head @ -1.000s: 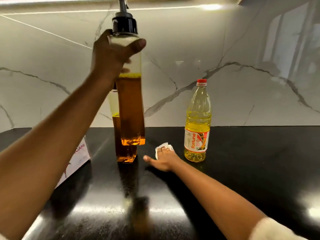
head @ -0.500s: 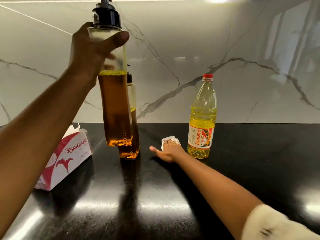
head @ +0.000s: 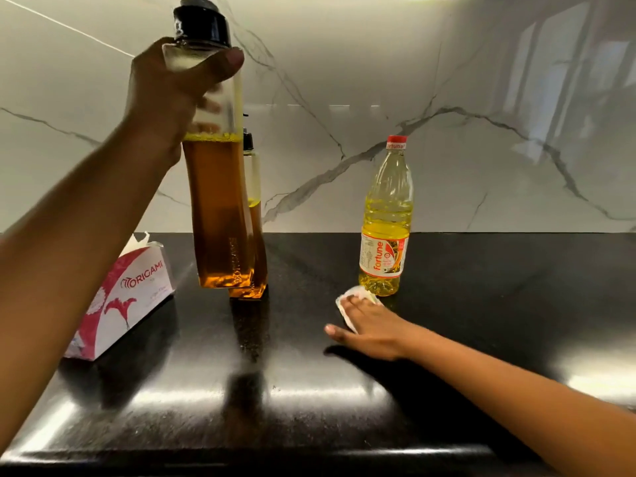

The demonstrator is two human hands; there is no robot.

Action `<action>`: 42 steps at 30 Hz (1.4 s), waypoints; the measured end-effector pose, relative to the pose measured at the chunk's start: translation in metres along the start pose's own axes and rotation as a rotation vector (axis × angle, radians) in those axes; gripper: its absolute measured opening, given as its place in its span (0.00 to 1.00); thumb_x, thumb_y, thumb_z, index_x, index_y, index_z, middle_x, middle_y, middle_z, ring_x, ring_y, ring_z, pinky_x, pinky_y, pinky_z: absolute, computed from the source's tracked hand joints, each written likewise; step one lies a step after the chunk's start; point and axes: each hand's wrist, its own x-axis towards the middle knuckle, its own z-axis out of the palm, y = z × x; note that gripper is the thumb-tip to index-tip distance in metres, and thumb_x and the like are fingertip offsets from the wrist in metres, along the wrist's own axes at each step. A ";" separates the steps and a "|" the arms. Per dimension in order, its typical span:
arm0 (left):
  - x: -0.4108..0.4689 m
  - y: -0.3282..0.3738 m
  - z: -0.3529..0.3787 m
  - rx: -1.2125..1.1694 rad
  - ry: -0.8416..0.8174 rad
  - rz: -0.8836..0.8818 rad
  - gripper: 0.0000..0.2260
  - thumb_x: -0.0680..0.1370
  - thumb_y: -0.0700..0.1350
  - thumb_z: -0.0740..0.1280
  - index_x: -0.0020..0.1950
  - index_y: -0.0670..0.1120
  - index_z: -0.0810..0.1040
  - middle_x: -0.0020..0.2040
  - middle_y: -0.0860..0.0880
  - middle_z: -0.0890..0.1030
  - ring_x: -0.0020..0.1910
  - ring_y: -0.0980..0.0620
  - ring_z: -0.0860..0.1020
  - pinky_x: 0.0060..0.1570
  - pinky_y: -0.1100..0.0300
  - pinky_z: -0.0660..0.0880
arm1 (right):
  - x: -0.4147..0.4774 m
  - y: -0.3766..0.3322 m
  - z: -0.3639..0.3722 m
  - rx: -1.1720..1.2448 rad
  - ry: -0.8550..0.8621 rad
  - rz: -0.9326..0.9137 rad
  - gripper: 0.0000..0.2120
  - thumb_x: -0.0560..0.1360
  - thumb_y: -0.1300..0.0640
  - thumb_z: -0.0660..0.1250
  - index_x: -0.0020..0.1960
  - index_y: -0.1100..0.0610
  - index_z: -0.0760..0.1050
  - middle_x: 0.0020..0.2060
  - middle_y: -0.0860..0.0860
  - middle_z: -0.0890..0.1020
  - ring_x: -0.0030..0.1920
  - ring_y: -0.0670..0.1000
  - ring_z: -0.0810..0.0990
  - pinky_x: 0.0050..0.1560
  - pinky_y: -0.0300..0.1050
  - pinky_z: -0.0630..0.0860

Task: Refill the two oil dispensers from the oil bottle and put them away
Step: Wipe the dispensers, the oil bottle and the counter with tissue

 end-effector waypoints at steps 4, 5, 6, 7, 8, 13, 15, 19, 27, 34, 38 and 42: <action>-0.008 0.007 0.010 -0.024 -0.008 0.008 0.23 0.61 0.58 0.77 0.51 0.52 0.78 0.42 0.50 0.81 0.38 0.51 0.81 0.36 0.55 0.80 | 0.043 -0.052 0.009 -0.077 0.113 0.000 0.48 0.71 0.26 0.42 0.68 0.66 0.67 0.69 0.63 0.67 0.72 0.58 0.61 0.73 0.53 0.55; -0.010 0.008 0.013 -0.024 -0.008 0.009 0.23 0.61 0.58 0.77 0.51 0.51 0.78 0.42 0.50 0.81 0.39 0.50 0.81 0.37 0.53 0.81 | 0.037 -0.073 0.013 -0.097 0.131 -0.093 0.49 0.70 0.25 0.39 0.63 0.66 0.70 0.66 0.64 0.70 0.71 0.59 0.63 0.72 0.54 0.57; -0.011 0.009 0.016 -0.023 -0.011 0.008 0.24 0.61 0.58 0.77 0.52 0.50 0.78 0.42 0.49 0.81 0.39 0.50 0.81 0.39 0.51 0.81 | 0.024 -0.091 0.020 -0.105 0.121 -0.196 0.49 0.69 0.25 0.39 0.64 0.66 0.69 0.67 0.63 0.70 0.71 0.59 0.62 0.72 0.56 0.56; -0.013 0.010 0.018 -0.021 -0.013 0.009 0.24 0.61 0.58 0.78 0.52 0.50 0.78 0.42 0.49 0.81 0.40 0.49 0.81 0.41 0.48 0.81 | 0.003 -0.104 0.026 -0.093 0.120 -0.286 0.49 0.70 0.26 0.39 0.70 0.65 0.63 0.71 0.62 0.64 0.73 0.58 0.58 0.73 0.56 0.53; -0.014 0.011 0.021 -0.023 -0.013 0.012 0.24 0.61 0.58 0.78 0.52 0.49 0.78 0.42 0.50 0.81 0.40 0.49 0.81 0.43 0.48 0.81 | -0.021 -0.107 0.031 -0.050 0.117 -0.336 0.46 0.72 0.27 0.41 0.75 0.63 0.55 0.75 0.59 0.56 0.76 0.56 0.51 0.75 0.54 0.47; -0.022 0.011 0.032 -0.038 -0.006 0.003 0.26 0.60 0.59 0.77 0.53 0.49 0.78 0.40 0.52 0.82 0.36 0.56 0.80 0.36 0.59 0.78 | -0.088 -0.035 0.017 0.040 0.168 -0.239 0.37 0.76 0.33 0.45 0.76 0.57 0.52 0.76 0.51 0.54 0.75 0.46 0.48 0.69 0.32 0.36; -0.026 0.010 0.036 -0.023 0.005 -0.013 0.27 0.60 0.59 0.77 0.54 0.48 0.77 0.40 0.53 0.81 0.33 0.58 0.79 0.34 0.61 0.77 | -0.074 -0.001 0.009 0.025 0.094 0.016 0.39 0.76 0.33 0.45 0.77 0.59 0.47 0.77 0.53 0.50 0.76 0.50 0.46 0.71 0.39 0.38; -0.033 0.007 0.050 0.040 0.036 -0.050 0.31 0.61 0.60 0.76 0.60 0.46 0.77 0.42 0.52 0.81 0.30 0.61 0.77 0.30 0.63 0.75 | -0.022 -0.018 0.009 -0.068 0.151 0.116 0.42 0.74 0.29 0.42 0.64 0.64 0.70 0.66 0.63 0.70 0.70 0.59 0.63 0.72 0.54 0.56; -0.040 -0.017 0.087 0.084 0.025 -0.090 0.33 0.66 0.60 0.76 0.66 0.48 0.72 0.50 0.51 0.81 0.42 0.55 0.80 0.34 0.59 0.79 | -0.116 -0.032 0.024 0.064 0.109 -0.134 0.35 0.78 0.35 0.45 0.77 0.55 0.46 0.77 0.51 0.49 0.76 0.46 0.45 0.72 0.41 0.39; -0.051 -0.050 0.112 0.059 -0.017 -0.155 0.25 0.67 0.59 0.76 0.59 0.52 0.72 0.51 0.51 0.79 0.51 0.50 0.79 0.36 0.60 0.77 | -0.067 0.053 0.007 -0.057 0.118 0.265 0.45 0.73 0.28 0.42 0.73 0.62 0.58 0.73 0.60 0.61 0.73 0.58 0.58 0.74 0.54 0.52; -0.053 -0.071 0.128 0.045 -0.025 -0.194 0.22 0.64 0.61 0.77 0.51 0.57 0.72 0.51 0.47 0.80 0.52 0.47 0.80 0.47 0.49 0.80 | -0.087 -0.007 0.019 -0.057 0.099 -0.084 0.46 0.71 0.28 0.40 0.76 0.60 0.52 0.76 0.56 0.55 0.76 0.55 0.50 0.75 0.51 0.48; -0.045 -0.083 0.139 0.025 -0.019 -0.192 0.25 0.61 0.62 0.77 0.53 0.57 0.73 0.50 0.52 0.80 0.52 0.51 0.79 0.54 0.44 0.78 | -0.130 0.011 0.019 0.030 -0.009 -0.094 0.44 0.67 0.28 0.35 0.77 0.50 0.40 0.76 0.45 0.40 0.74 0.42 0.36 0.74 0.43 0.36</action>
